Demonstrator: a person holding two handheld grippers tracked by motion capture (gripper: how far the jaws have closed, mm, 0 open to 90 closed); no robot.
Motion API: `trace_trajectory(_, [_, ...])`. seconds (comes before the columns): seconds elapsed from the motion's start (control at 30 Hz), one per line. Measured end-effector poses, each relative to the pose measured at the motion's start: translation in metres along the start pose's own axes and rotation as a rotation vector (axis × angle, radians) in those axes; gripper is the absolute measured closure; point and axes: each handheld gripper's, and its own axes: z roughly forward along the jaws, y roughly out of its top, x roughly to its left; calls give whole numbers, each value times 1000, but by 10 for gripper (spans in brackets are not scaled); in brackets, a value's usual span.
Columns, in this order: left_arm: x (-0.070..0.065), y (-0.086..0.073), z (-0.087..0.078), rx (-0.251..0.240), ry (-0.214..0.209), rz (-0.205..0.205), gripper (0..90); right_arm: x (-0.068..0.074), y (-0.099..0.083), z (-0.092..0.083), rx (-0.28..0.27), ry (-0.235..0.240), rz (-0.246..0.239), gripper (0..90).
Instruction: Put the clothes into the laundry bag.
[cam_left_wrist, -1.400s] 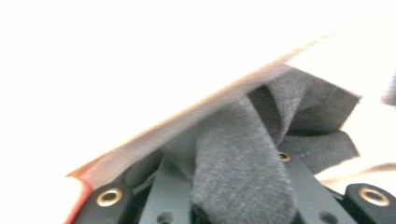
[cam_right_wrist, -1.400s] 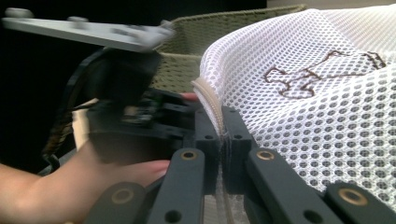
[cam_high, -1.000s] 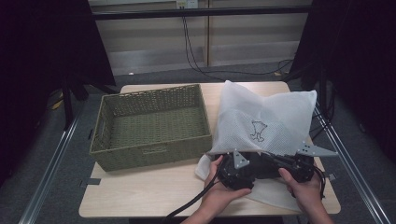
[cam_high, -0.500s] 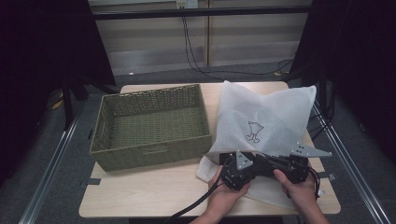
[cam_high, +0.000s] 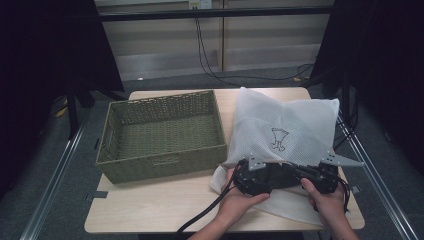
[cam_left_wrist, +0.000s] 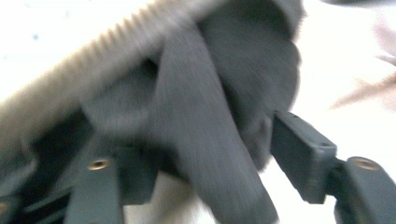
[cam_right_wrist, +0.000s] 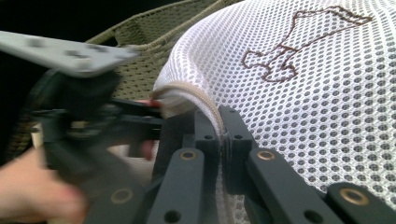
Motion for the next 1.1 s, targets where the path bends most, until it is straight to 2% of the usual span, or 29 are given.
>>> trace_trajectory(0.03, [0,0,0,0,0,0,315,0,0,0,0,0,0,869])
trace_trajectory(0.07, [0,-4,-9,17,11,23,315,1,0,1,6,-16,-8,863])
trace_trajectory(0.1, [-1,-7,-15,12,31,35,320,2,0,3,13,-41,-11,829])
trace_trajectory(0.13, [4,-14,-33,2,42,61,319,4,-1,5,21,-54,-11,769])
trace_trajectory(0.17, [4,-14,-33,2,42,61,315,4,-1,5,21,-54,-11,769])
trace_trajectory(0.2, [11,-22,-50,-17,56,59,310,6,0,7,27,-73,-27,694])
trace_trajectory(0.23, [11,-22,-50,-17,56,59,311,6,0,7,27,-73,-27,694])
trace_trajectory(0.3, [17,-32,-66,-31,121,78,314,11,2,8,30,-91,-52,640])
trace_trajectory(0.33, [22,-38,-74,-46,147,82,331,17,5,10,37,-104,-104,592])
trace_trajectory(0.37, [34,-47,-83,-33,159,37,331,20,7,11,45,-118,-134,589])
trace_trajectory(0.43, [43,-52,-86,-11,198,-15,339,24,9,13,41,-113,-150,606])
trace_trajectory(0.47, [43,-52,-86,-11,198,-15,343,24,9,13,41,-113,-150,606])
trace_trajectory(0.5, [46,-53,-88,-12,223,-24,346,28,10,14,23,-88,-162,639])
trace_trajectory(0.57, [48,-55,-86,6,274,-27,346,30,10,14,16,-77,-168,670])
trace_trajectory(0.63, [50,-56,-80,45,273,-35,352,33,10,13,30,-41,-191,818])
trace_trajectory(0.67, [52,-57,-77,60,266,-44,352,33,10,13,30,-41,-191,818])
trace_trajectory(0.7, [53,-58,-74,71,255,-51,421,29,7,15,61,3,-175,856])
trace_trajectory(0.73, [53,-57,-71,88,234,-35,477,27,5,17,77,20,-164,860])
trace_trajectory(0.77, [53,-57,-71,88,234,-35,571,27,5,17,77,20,-164,860])
trace_trajectory(0.8, [52,-56,-70,92,184,-41,571,25,3,20,102,39,-152,861])
trace_trajectory(0.83, [49,-56,-69,97,122,-38,747,21,-2,28,161,63,-129,863])
trace_trajectory(0.87, [49,-56,-69,97,122,-38,781,20,-4,33,203,67,-127,864])
trace_trajectory(0.9, [42,-56,-67,104,93,1,800,20,-7,39,262,44,-146,864])
trace_trajectory(0.93, [39,-56,-66,109,82,26,814,20,-10,46,325,20,-169,865])
trace_trajectory(0.97, [36,-56,-66,120,76,37,825,20,-12,51,364,15,-178,866])
trace_trajectory(1.0, [35,-56,-66,125,72,52,834,19,-14,56,390,-6,-178,869])
trace_trajectory(1.03, [35,-56,-66,125,72,52,842,19,-14,56,390,-6,-178,869])
trace_trajectory(1.07, [34,-56,-67,134,69,66,842,17,-16,60,404,-35,-175,871])
trace_trajectory(1.1, [35,-57,-68,126,61,64,852,12,-14,66,416,-64,-135,875])
